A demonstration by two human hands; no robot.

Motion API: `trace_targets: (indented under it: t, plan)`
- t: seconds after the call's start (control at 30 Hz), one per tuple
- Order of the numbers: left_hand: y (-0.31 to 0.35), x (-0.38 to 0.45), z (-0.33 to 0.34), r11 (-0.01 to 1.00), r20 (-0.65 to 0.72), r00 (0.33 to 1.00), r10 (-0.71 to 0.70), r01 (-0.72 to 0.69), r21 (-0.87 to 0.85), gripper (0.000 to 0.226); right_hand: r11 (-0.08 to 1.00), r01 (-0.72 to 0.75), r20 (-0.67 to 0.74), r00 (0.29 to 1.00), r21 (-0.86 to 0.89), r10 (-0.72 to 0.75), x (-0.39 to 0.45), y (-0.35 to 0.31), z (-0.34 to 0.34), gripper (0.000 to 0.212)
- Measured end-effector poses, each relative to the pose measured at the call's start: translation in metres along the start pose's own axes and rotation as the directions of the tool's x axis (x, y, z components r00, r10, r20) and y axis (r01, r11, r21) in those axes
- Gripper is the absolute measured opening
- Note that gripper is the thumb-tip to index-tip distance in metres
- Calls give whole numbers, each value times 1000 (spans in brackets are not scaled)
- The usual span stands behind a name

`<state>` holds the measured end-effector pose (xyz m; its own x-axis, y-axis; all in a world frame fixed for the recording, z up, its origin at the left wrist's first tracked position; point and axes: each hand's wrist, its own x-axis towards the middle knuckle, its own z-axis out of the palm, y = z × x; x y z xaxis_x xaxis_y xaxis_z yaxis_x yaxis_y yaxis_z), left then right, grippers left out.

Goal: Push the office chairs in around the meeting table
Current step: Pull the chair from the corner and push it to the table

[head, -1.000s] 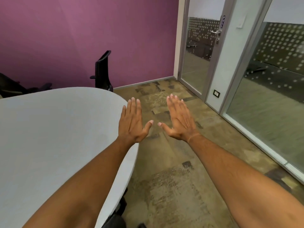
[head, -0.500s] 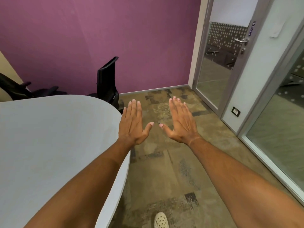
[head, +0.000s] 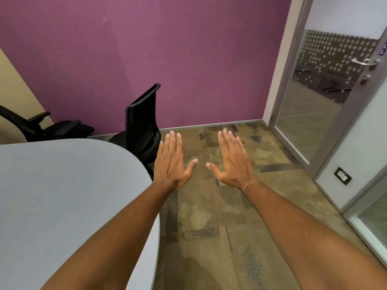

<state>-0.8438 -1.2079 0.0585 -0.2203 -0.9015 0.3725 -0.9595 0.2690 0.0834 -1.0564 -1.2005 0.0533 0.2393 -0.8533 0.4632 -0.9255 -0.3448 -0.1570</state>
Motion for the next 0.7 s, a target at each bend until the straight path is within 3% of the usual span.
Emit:
trace_targets:
  t: [0.37,0.7]
  plan:
    - [-13,174,81,976,-29,978,-207,208,69,92,977,181,62,980,110,-188,187,111,94,96]
    - [-53,295,129,914,-47,922,-385,388,121,91,924,330,71,934,194,-349,334,155,169,95]
